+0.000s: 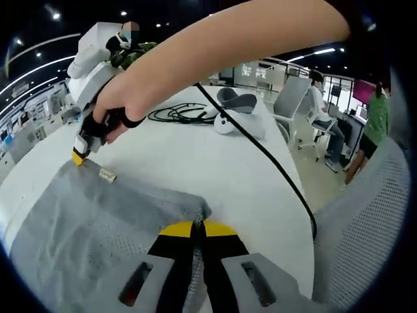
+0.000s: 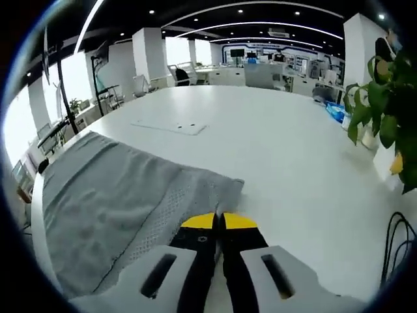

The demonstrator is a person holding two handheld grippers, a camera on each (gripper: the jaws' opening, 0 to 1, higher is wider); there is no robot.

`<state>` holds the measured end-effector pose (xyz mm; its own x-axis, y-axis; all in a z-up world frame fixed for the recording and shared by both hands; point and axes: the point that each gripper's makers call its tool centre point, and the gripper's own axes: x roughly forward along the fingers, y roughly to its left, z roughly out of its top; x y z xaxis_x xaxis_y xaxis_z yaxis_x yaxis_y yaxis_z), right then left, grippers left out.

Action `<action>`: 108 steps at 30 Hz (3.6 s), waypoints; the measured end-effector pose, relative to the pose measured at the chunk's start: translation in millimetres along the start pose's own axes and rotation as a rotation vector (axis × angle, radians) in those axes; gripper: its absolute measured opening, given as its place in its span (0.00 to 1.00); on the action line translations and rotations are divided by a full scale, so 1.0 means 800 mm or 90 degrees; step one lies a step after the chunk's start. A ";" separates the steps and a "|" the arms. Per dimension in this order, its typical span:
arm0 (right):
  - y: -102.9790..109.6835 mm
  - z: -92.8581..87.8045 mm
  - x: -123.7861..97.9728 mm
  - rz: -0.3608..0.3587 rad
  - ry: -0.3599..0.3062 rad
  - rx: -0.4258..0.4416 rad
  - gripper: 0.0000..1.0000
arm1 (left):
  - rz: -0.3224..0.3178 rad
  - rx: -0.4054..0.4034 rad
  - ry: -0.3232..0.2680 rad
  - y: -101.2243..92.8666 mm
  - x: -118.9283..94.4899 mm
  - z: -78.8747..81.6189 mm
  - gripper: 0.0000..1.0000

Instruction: Fold the towel on the table until its edges align and the towel forms a compact rectangular stack.

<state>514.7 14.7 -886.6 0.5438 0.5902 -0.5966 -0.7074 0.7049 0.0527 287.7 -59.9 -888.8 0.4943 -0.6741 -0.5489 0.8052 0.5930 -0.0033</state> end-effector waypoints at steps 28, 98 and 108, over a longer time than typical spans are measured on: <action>-0.086 0.026 -0.089 -0.059 -0.042 0.033 0.00 | -0.035 -0.006 -0.092 -0.045 0.029 0.104 0.04; 0.176 0.278 -0.144 0.075 -0.236 0.048 0.00 | 0.191 -0.033 -0.280 0.040 -0.309 0.146 0.03; 0.217 0.303 -0.136 0.090 -0.249 0.053 0.00 | 0.216 -0.037 -0.289 0.059 -0.359 0.132 0.03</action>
<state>441.8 168.2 -618.7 0.5859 0.7766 -0.2316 -0.7568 0.6265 0.1864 218.6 115.3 -643.5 0.8236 -0.5559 -0.1123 0.5639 0.8239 0.0575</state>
